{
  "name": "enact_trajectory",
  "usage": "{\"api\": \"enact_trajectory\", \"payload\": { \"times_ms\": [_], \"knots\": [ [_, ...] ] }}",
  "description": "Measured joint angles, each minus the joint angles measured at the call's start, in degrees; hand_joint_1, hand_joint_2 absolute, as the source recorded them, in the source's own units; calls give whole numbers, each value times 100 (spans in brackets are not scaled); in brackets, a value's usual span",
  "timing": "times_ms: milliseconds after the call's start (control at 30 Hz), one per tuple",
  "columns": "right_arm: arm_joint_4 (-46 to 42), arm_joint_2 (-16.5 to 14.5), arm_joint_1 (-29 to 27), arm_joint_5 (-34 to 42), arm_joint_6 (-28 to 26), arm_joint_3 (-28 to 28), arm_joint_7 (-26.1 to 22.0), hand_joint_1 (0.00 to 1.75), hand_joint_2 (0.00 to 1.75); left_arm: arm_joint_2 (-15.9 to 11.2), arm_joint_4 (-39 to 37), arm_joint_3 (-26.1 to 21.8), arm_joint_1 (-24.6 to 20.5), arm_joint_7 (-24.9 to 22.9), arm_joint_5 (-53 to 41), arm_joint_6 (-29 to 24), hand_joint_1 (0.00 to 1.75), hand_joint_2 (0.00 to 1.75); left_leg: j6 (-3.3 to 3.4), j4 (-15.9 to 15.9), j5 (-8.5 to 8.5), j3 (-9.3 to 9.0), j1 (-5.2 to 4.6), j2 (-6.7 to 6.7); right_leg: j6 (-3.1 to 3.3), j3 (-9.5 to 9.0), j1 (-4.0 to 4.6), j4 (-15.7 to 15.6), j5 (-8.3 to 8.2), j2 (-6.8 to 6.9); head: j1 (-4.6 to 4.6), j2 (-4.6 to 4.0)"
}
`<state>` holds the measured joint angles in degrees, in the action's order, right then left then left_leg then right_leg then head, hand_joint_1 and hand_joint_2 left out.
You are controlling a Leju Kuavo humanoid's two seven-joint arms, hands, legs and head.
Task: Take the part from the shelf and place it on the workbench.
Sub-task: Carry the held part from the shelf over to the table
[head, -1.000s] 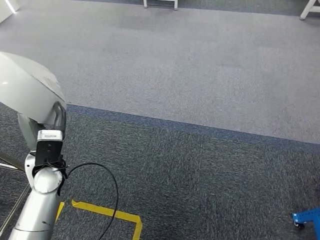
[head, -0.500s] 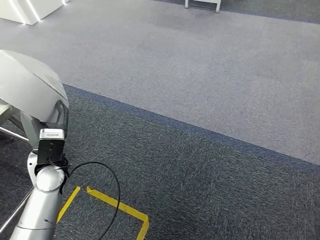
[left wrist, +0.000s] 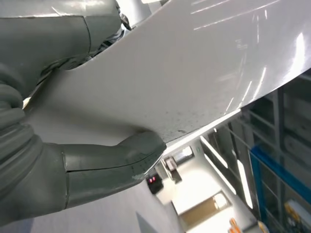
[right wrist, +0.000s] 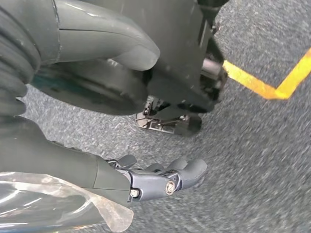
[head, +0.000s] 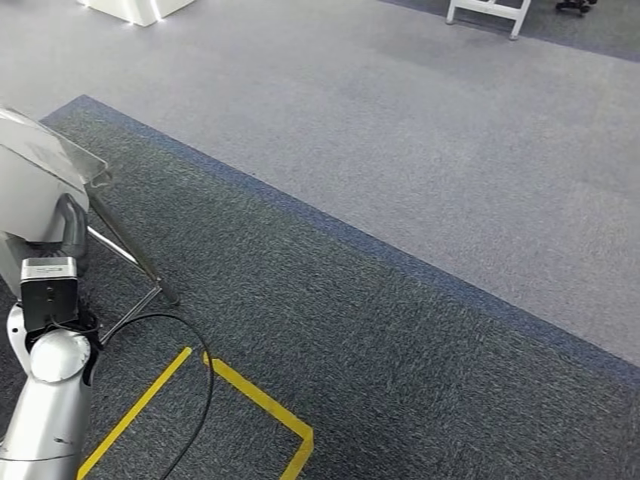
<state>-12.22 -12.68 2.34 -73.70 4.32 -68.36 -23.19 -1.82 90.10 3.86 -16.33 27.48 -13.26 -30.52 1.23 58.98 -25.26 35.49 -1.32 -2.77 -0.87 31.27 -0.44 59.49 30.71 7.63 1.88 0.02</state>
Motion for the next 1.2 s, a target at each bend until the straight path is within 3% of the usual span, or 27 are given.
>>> {"api": "enact_trajectory", "payload": {
  "times_ms": [67,133,200,233,300,333,400,433,500,567,633,700,733,800,867,933,1000,1033,1100,1167,1200],
  "knots": [
    [1,0,26,1,4,4,-2,0,175,-21,27,-26,-5,6,11,4,175,175,43,-85,33,-64,53,135,-52,55,-8,183,128,-285,-19,0],
    [1,2,23,3,6,6,-1,0,175,-23,38,-30,-17,11,26,6,175,175,73,-111,44,-87,83,267,-75,362,-18,794,398,-640,-44,0],
    [1,4,1,10,7,5,6,0,175,-22,39,-32,7,12,32,7,175,175,92,-105,38,-88,84,427,-86,730,-18,1379,547,-729,-53,0],
    [1,6,-8,14,8,5,9,0,175,-22,39,-33,22,12,32,8,175,175,92,-99,33,-91,85,516,-89,819,-19,1436,475,-742,-54,0],
    [1,10,-11,21,12,4,15,0,175,-22,42,-37,37,12,28,8,175,175,73,-75,15,-101,95,694,-81,700,-26,945,52,-806,-53,0],
    [1,13,-10,22,13,4,16,0,175,-22,45,-40,40,13,23,7,175,175,52,-57,-1,-99,101,772,-73,568,-39,599,-132,-928,-54,0],
    [1,15,-2,26,8,5,21,0,175,-29,62,-55,39,12,9,3,175,175,-4,-2,-25,-62,113,907,-61,342,-67,96,-294,-1158,-46,0],
    [1,6,4,35,-21,5,33,0,175,-33,73,-65,44,7,-9,6,175,175,-35,8,-24,-40,123,969,-49,297,-66,36,-264,-1209,-46,0],
    [3,-64,51,101,-195,-1,138,0,175,-26,91,-74,45,-45,-98,49,175,175,-97,12,-15,-11,149,1054,-10,258,-56,1,-264,-1105,-50,0],
    [13,-198,173,154,-450,-13,342,0,175,39,54,-32,-67,-130,-233,89,175,175,-165,184,-113,80,142,816,47,229,-68,-25,-270,-969,-10,0],
    [35,-319,298,89,-630,-12,567,0,175,152,-57,70,-272,-181,-314,69,175,175,-232,745,-382,353,142,459,96,203,-70,-37,-255,-809,32,0],
    [51,-377,350,-15,-746,17,800,0,175,229,-199,182,-389,-196,-326,31,175,175,-272,1381,-598,658,178,348,122,173,-70,-37,-222,-643,37,0],
    [52,-383,356,-49,-792,33,908,0,175,247,-262,224,-406,-201,-320,13,175,175,-281,1502,-583,718,197,331,122,153,-72,-36,-204,-567,40,0],
    [54,-389,349,-67,-858,51,1076,0,175,265,-345,271,-425,-210,-308,-13,175,175,-275,1138,-269,550,221,269,105,100,-75,-35,-162,-424,40,0],
    [55,-392,347,-79,-894,59,1201,0,175,278,-384,299,-467,-213,-296,-26,175,175,-235,441,40,220,167,-10,66,40,-58,-40,-115,-299,40,0],
    [56,-395,351,-85,-936,71,1332,0,175,307,-413,339,-527,-213,-277,-18,175,175,-160,86,75,72,89,-237,7,6,-23,-54,-75,-174,33,0],
    [57,-397,362,-81,-993,77,1464,0,175,335,-445,379,-566,-216,-262,4,175,175,-84,29,35,73,64,-149,-56,-36,-4,-85,-43,-21,24,0],
    [57,-397,375,-81,-1026,79,1520,0,175,347,-463,398,-581,-222,-260,13,175,175,-56,8,40,64,75,-70,-93,-50,-9,-84,-12,-30,15,0],
    [57,-397,404,-79,-1087,84,1606,0,175,376,-507,437,-654,-242,-256,14,175,175,14,-35,51,33,108,84,-142,54,-30,164,157,-307,-6,0],
    [57,-396,405,-83,-1122,85,1677,0,175,422,-555,492,-717,-263,-251,10,175,175,70,-45,46,21,126,240,-147,431,-42,854,453,-655,-41,0],
    [57,-393,395,-89,-1125,85,1714,0,175,437,-576,519,-724,-272,-250,11,175,175,89,-44,41,19,124,324,-144,655,-39,1219,561,-715,-51,0]
  ]
}}
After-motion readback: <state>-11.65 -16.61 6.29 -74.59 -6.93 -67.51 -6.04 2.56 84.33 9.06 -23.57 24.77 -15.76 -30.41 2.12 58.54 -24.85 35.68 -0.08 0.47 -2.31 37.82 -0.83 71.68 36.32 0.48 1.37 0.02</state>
